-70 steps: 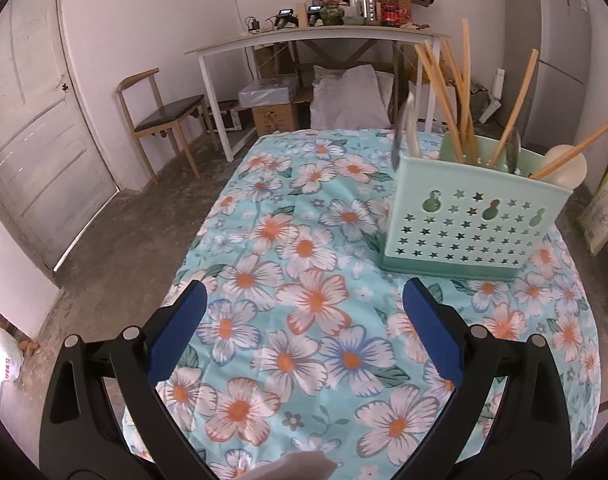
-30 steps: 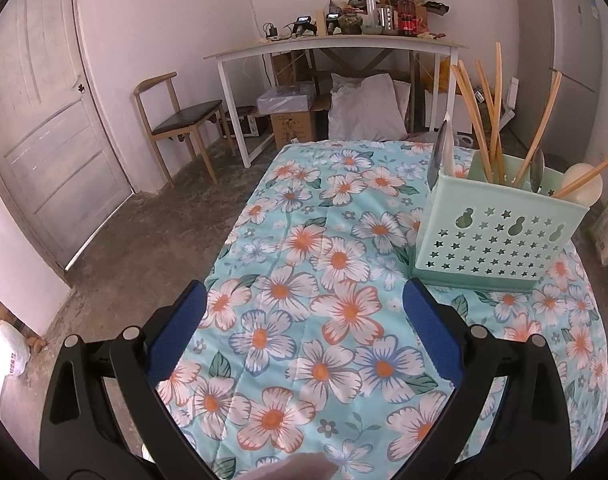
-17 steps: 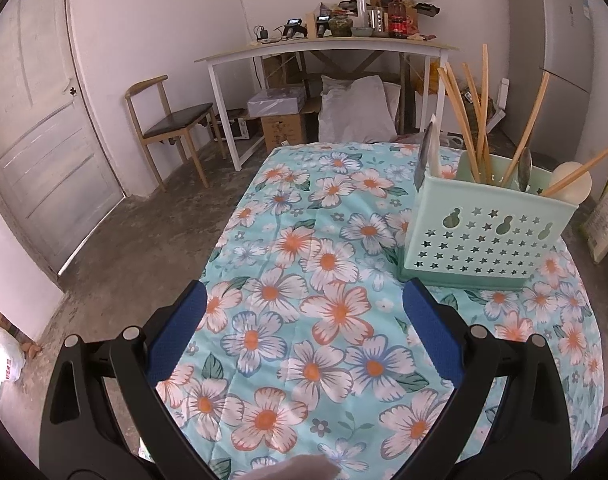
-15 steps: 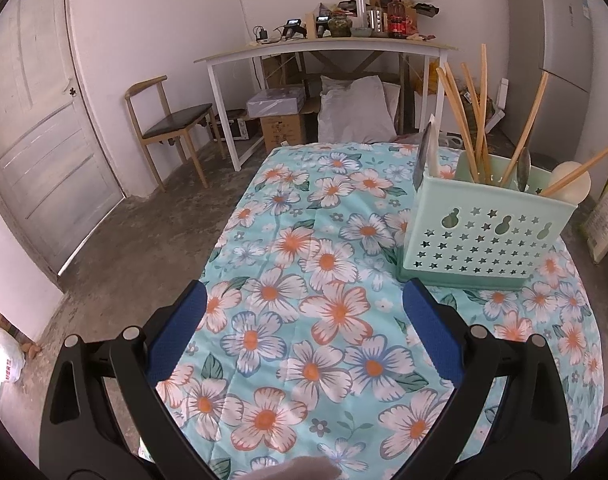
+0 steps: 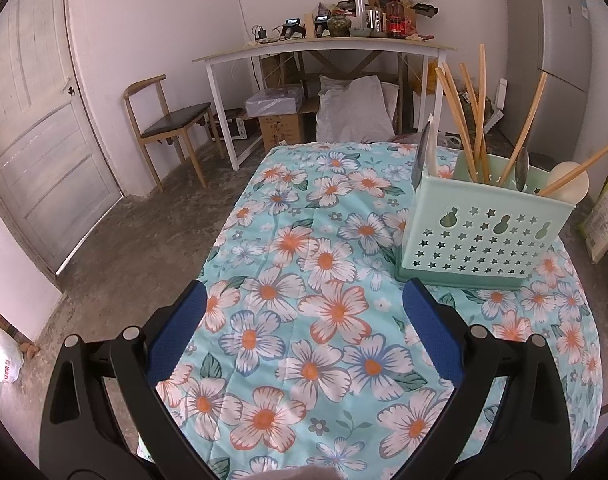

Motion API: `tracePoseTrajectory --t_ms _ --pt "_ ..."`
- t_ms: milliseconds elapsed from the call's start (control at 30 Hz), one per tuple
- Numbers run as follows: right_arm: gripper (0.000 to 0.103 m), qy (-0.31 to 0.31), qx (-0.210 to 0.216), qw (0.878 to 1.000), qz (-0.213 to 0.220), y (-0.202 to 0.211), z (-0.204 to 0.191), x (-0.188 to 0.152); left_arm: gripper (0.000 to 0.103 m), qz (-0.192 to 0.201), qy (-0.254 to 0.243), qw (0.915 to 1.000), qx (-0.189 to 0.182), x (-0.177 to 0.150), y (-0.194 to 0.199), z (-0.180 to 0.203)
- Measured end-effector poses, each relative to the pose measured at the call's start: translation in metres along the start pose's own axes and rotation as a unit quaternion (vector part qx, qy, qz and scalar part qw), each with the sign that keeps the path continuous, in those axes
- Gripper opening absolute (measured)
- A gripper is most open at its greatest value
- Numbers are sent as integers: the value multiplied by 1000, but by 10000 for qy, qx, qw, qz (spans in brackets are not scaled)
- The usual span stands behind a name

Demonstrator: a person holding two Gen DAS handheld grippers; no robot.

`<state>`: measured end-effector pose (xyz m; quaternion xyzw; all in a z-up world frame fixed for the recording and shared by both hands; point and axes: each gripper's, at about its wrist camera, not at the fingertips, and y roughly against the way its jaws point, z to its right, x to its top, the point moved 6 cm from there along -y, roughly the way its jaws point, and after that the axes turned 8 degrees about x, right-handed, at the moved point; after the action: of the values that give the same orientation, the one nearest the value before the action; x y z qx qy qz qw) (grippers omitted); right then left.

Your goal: Organize utensils

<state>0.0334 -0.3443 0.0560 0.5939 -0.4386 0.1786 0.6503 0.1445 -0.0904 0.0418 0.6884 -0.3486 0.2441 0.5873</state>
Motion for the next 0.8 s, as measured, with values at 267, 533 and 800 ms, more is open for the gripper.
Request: tracePoseTrajectory --t_ms 267,533,800 --pt "97 -10 14 10000 -3 0 0 0 95 -5 0 10000 -7 -1 0 1" --pt "97 -4 19 10000 16 0 -1 1 95 -2 1 10000 -8 0 0 0" --pt "97 -5 35 10000 30 0 -1 3 95 7 -4 10000 6 1 1 1"
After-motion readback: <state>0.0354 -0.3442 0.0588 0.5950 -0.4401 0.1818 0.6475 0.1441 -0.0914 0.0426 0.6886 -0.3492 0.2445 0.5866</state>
